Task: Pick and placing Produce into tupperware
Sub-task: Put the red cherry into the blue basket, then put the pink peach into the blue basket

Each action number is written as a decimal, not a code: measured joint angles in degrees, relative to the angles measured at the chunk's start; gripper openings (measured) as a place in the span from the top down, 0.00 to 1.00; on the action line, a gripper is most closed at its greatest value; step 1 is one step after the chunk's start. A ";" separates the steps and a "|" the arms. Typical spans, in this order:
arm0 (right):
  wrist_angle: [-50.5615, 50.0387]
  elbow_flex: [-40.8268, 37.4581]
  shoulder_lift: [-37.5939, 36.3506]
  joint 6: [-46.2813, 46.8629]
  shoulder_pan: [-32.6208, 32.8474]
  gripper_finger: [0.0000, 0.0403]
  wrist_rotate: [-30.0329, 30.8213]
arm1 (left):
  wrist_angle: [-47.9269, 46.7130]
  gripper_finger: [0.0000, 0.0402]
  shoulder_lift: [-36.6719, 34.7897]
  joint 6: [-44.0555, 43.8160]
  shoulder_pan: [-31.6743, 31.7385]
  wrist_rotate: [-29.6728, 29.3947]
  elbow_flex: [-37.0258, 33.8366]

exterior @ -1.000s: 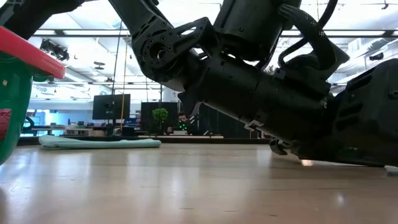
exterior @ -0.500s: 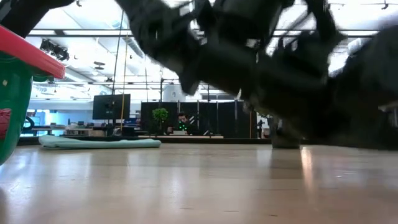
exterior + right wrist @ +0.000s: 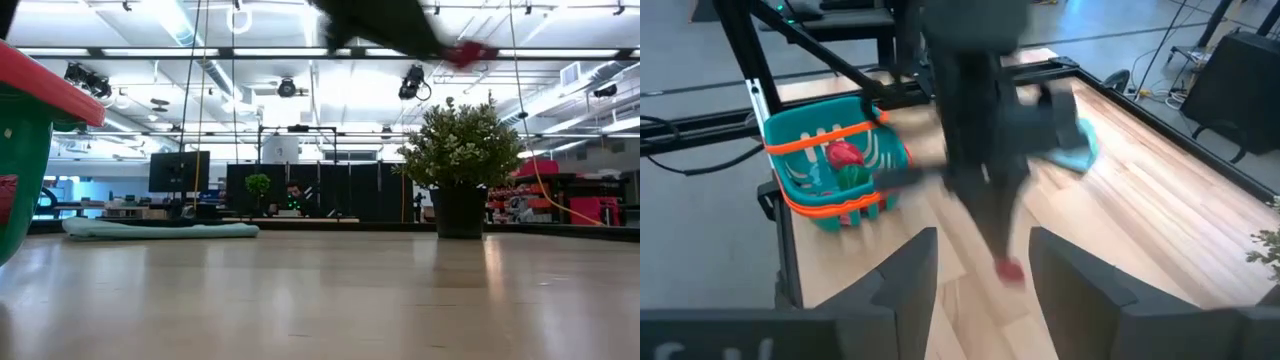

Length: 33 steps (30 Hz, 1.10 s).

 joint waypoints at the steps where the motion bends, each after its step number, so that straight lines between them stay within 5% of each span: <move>1: 0.18 0.00 0.00 0.00 0.00 0.58 0.00 | -3.80 0.99 -2.00 -2.14 -0.87 -0.06 0.00; 8: 0.62 0.00 0.00 0.02 0.17 0.58 -0.26 | -27.22 0.99 -10.35 -22.62 -11.67 -0.62 0.02; 14: 0.66 0.00 0.00 0.04 0.15 0.58 -0.31 | -35.11 0.97 -9.96 -35.79 -21.79 -0.91 0.04; 21: 0.91 0.00 0.00 0.04 0.11 0.58 -0.39 | -35.44 0.94 -7.48 -37.89 -26.04 -7.26 -0.02; 28: 1.30 0.00 0.00 0.04 0.11 0.58 -0.47 | -36.14 0.77 -6.85 -37.62 -24.31 -7.29 -0.02; 33: 3.84 -0.44 -0.03 0.08 0.04 0.58 -7.42 | -36.16 0.67 -6.85 -37.62 -23.94 -7.31 -0.02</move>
